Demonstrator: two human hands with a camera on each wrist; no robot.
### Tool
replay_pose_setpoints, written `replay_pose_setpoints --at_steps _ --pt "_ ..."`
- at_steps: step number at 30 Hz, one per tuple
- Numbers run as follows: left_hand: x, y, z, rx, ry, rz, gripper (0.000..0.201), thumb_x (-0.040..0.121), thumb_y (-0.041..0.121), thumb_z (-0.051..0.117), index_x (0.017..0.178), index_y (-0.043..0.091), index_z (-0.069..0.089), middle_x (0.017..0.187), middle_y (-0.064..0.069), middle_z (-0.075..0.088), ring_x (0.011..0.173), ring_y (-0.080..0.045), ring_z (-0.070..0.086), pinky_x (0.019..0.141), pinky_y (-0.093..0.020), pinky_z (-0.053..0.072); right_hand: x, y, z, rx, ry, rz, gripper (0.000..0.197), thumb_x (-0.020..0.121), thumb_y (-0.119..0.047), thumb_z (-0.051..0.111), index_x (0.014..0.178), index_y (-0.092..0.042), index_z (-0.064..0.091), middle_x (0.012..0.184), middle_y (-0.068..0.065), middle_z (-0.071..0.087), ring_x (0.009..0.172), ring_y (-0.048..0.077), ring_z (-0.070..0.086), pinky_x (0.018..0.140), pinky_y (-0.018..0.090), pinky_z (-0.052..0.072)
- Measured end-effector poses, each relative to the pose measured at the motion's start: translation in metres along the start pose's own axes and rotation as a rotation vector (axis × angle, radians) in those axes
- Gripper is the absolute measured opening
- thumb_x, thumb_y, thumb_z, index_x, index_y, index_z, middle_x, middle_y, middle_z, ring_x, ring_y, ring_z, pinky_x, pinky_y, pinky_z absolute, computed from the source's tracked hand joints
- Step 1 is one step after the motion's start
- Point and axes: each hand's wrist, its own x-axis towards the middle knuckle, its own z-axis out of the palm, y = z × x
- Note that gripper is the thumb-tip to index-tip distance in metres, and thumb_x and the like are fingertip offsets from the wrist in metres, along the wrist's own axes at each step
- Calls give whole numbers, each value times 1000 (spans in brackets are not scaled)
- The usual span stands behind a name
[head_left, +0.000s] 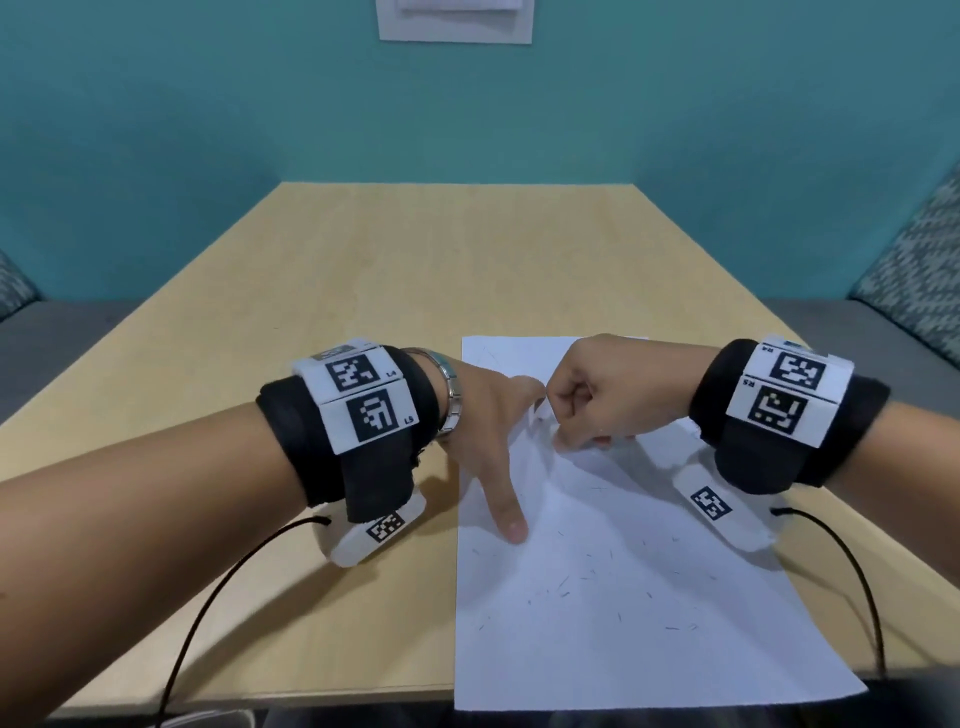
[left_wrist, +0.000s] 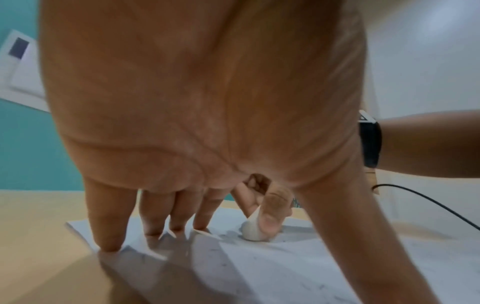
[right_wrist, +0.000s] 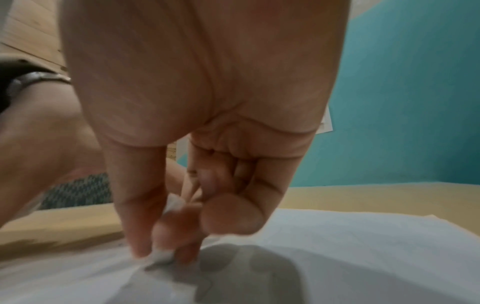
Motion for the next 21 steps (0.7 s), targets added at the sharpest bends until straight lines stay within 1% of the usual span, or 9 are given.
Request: replay_pose_setpoints --at_steps 2,4,8,11,13,15,16,19,21 --pt "-1 2 0 22 -3 8 126 46 69 85 147 37 17 134 16 47 121 -18 51 101 -41 45 2 4 -3 -8 54 12 19 76 -20 72 66 -6 65 54 1 64 50 13 51 57 29 46" --pt "-2 3 -1 38 -3 32 127 53 66 85 151 38 10 145 19 34 132 -15 43 107 -41 39 0 2 2 -19 94 -17 20 77 -21 73 63 -10 64 50 -5 59 48 8 47 56 27 45" --pt "-2 2 0 17 9 88 115 52 64 86 144 51 20 155 19 20 137 -12 36 112 -40 33 -8 -9 13 -9 -62 -124 20 81 -24 75 69 -11 65 55 -6 63 48 3 49 56 23 45" --pt "0 2 -1 76 -15 59 126 51 70 83 146 58 2 161 21 -7 147 -13 17 117 -45 23 1 2 1 -56 77 -56 20 78 -23 76 64 -11 67 50 -9 59 47 4 46 58 27 45" --pt "1 3 -2 98 -11 64 124 49 72 82 147 58 7 160 23 -2 146 -14 21 116 -45 26 1 -2 6 -43 71 -79 20 79 -24 76 66 -12 66 51 -9 59 48 4 48 57 24 45" --pt "2 3 -2 89 -3 71 116 49 71 83 144 57 18 158 24 9 142 -14 30 113 -43 30 -5 -11 14 -39 -34 -123 20 81 -25 75 69 -12 67 57 -6 65 48 2 50 54 20 44" --pt "2 3 -2 92 -3 63 117 49 71 83 145 57 18 158 24 9 141 -14 31 113 -43 31 -5 -10 13 -50 -44 -123 20 82 -25 75 70 -11 67 58 -4 66 48 1 50 54 19 44" --pt "3 4 -2 127 -19 39 127 49 73 81 147 58 3 160 23 -8 147 -14 18 116 -47 24 2 0 1 -89 82 -62 20 79 -22 75 64 -11 67 51 -7 59 46 4 47 56 23 45" --pt "3 3 -2 106 -16 53 121 49 72 82 146 59 10 159 25 -5 146 -13 21 115 -46 26 0 -5 5 -83 54 -89 22 80 -23 75 63 -14 65 51 -8 58 47 4 48 53 18 43"
